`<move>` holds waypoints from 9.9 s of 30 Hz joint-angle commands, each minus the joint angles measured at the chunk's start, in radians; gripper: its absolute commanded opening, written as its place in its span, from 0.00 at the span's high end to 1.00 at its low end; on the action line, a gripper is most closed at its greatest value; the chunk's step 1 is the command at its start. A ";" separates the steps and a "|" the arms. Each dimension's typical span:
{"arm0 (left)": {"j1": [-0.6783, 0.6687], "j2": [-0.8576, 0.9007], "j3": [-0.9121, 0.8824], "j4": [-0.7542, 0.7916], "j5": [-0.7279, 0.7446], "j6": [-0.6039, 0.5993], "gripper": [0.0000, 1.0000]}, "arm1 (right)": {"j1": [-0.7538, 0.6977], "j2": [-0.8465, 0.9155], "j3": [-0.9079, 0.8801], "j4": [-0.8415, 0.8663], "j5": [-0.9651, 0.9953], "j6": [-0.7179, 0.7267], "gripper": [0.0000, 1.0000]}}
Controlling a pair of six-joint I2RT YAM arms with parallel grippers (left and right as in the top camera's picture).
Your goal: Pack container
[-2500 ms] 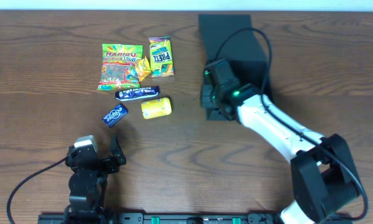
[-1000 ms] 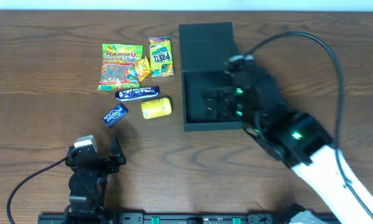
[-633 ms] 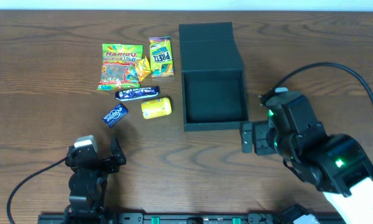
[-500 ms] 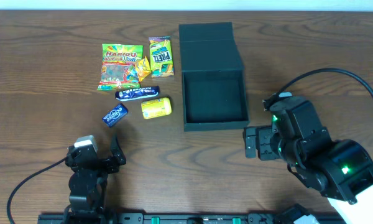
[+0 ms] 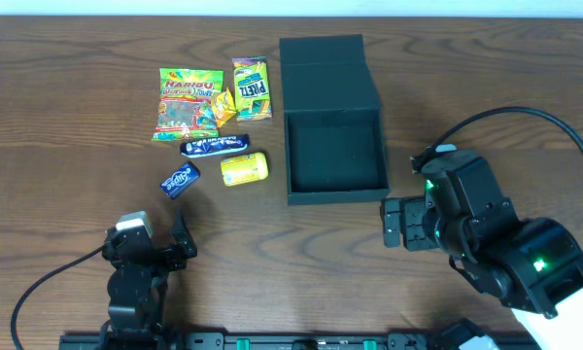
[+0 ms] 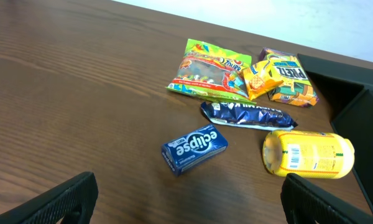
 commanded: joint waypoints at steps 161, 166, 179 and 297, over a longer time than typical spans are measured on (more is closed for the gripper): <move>-0.624 1.889 1.249 0.140 0.182 -0.446 0.95 | -0.006 -0.002 0.005 -0.001 0.010 -0.015 0.01; -0.645 1.901 1.249 0.151 0.170 -0.455 0.94 | -0.006 -0.002 0.005 -0.001 0.010 -0.015 0.01; -0.653 1.896 1.249 0.217 0.163 -0.446 0.11 | -0.006 -0.002 0.005 -0.001 0.010 -0.015 0.01; -0.349 1.756 1.248 -0.410 -0.038 -0.536 0.94 | -0.006 -0.002 0.005 -0.001 0.010 -0.015 0.01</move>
